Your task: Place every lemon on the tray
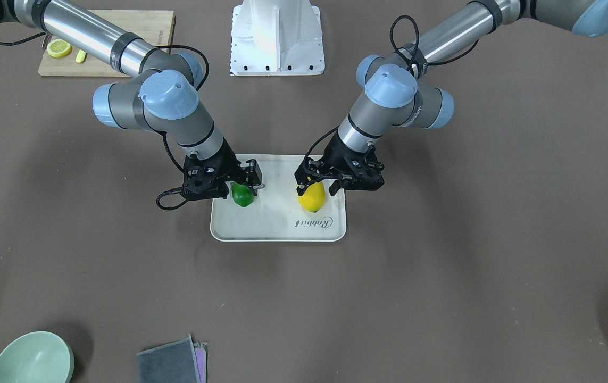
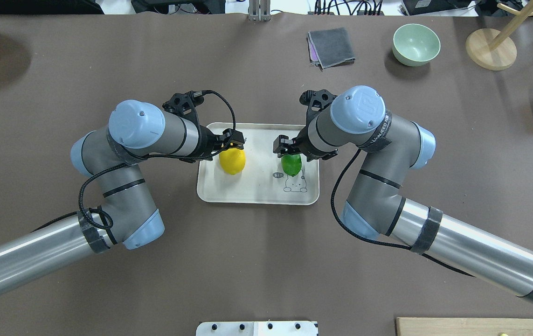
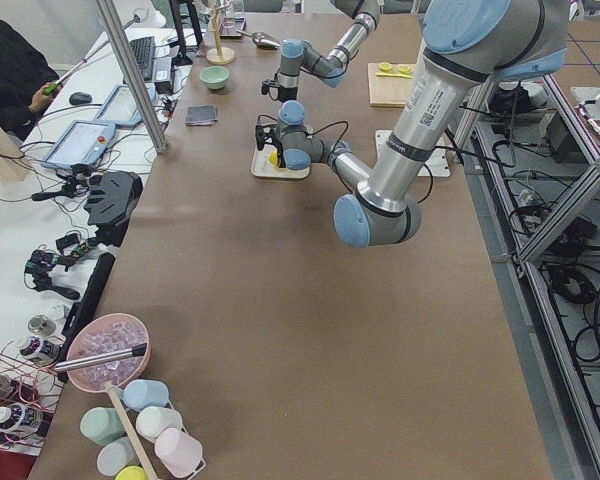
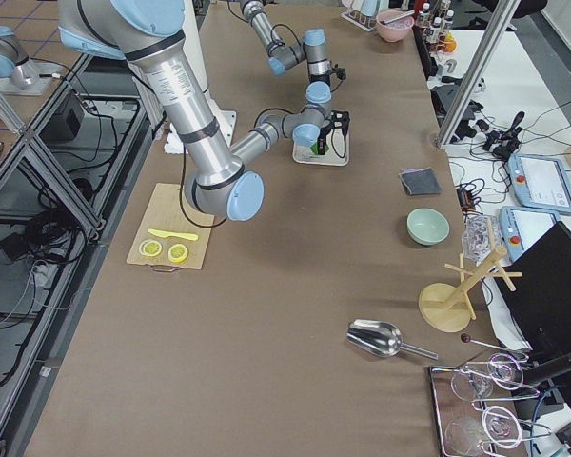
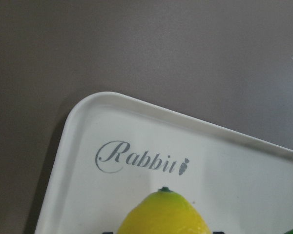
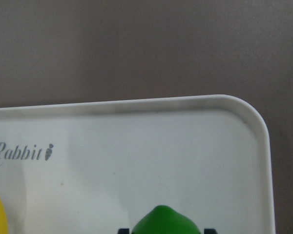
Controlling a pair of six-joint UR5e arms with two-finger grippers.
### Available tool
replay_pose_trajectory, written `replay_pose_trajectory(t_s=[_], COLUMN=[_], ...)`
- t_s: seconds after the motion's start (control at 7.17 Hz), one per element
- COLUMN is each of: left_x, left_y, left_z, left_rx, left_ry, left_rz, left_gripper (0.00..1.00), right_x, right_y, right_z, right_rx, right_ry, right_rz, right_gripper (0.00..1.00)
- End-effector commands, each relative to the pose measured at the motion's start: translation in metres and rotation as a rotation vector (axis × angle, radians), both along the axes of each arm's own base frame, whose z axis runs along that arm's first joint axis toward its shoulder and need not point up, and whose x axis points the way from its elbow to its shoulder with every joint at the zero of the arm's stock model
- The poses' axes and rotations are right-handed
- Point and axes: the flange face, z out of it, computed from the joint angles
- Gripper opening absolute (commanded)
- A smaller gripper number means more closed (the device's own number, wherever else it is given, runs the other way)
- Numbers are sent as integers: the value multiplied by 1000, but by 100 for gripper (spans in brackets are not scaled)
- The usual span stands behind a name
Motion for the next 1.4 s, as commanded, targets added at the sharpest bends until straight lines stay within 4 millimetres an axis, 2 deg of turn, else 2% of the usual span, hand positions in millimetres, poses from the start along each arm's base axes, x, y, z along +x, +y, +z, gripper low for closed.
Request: replay_pose_trajectory(t_s=[0.0, 0.14, 0.28, 0.42, 0.56, 0.7, 0.84, 0.98, 1.12, 1.26], left_x=[-17, -40, -78, -112, -137, -162, -184, -212, -233, -241], left_y=[-3, -18, -25, -37, -46, -57, -63, -56, -56, -54], left_z=[-15, -10, 1, 0, -11, -10, 11, 33, 57, 81], left_rx=[63, 156, 283, 313, 316, 303, 303, 377, 355, 355], left_ry=[15, -18, -73, -159, -181, -160, -175, -204, -227, -241], left_rz=[-1, -3, 14, 14, 10, 26, 31, 40, 19, 16], left_gripper=[98, 98, 98, 98, 98, 98, 98, 98, 98, 98], right_x=[24, 61, 115, 170, 230, 299, 329, 338, 340, 346], right_y=[-21, -37, -60, -73, -72, -83, -76, -65, -60, -57], right_z=[-24, -38, -29, -1, 50, 89, 115, 140, 156, 168], right_rx=[5, 9, 28, 195, 295, 295, 273, 251, 216, 203], right_ry=[-37, -73, -88, -53, -8, -10, -5, 6, 21, 32], right_rz=[19, 32, 17, -59, -114, -137, -112, -110, -107, -105], right_gripper=[100, 100, 100, 100, 100, 100, 100, 100, 100, 100])
